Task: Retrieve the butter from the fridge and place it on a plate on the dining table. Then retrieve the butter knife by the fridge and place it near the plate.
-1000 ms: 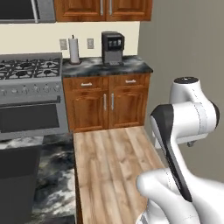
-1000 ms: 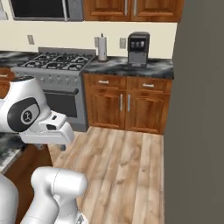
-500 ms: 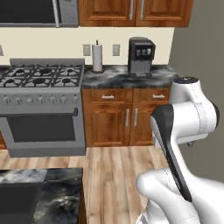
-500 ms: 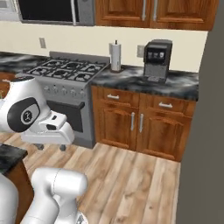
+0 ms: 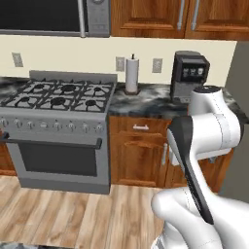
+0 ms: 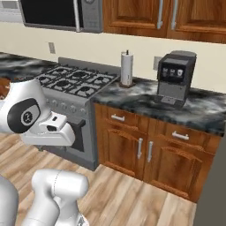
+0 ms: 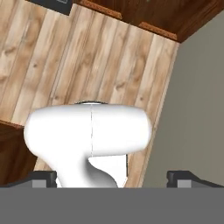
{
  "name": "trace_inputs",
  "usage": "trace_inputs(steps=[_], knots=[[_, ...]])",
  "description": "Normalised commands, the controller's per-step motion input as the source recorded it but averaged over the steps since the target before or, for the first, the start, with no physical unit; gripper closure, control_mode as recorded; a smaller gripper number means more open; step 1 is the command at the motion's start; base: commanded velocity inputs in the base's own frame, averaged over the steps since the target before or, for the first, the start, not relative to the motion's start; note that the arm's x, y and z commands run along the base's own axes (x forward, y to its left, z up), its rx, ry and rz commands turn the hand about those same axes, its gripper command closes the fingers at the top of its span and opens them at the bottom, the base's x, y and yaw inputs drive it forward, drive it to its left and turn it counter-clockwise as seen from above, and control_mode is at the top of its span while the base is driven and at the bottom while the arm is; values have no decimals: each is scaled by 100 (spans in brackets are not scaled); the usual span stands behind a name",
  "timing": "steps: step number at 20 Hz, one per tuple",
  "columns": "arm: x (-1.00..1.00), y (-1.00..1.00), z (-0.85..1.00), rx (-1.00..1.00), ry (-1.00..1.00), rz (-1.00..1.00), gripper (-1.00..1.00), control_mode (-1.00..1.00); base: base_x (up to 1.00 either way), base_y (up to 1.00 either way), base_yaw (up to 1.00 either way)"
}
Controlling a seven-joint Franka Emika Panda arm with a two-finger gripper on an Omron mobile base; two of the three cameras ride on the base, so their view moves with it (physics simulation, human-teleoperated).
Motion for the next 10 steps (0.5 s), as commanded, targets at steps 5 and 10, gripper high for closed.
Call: trace_inputs(steps=[5, 10], knots=[[0, 0, 0, 0, 0, 0, -100, 100, 60, -6, 41], [0, 0, 0, 0, 0, 0, -100, 100, 40, 10, 57]])
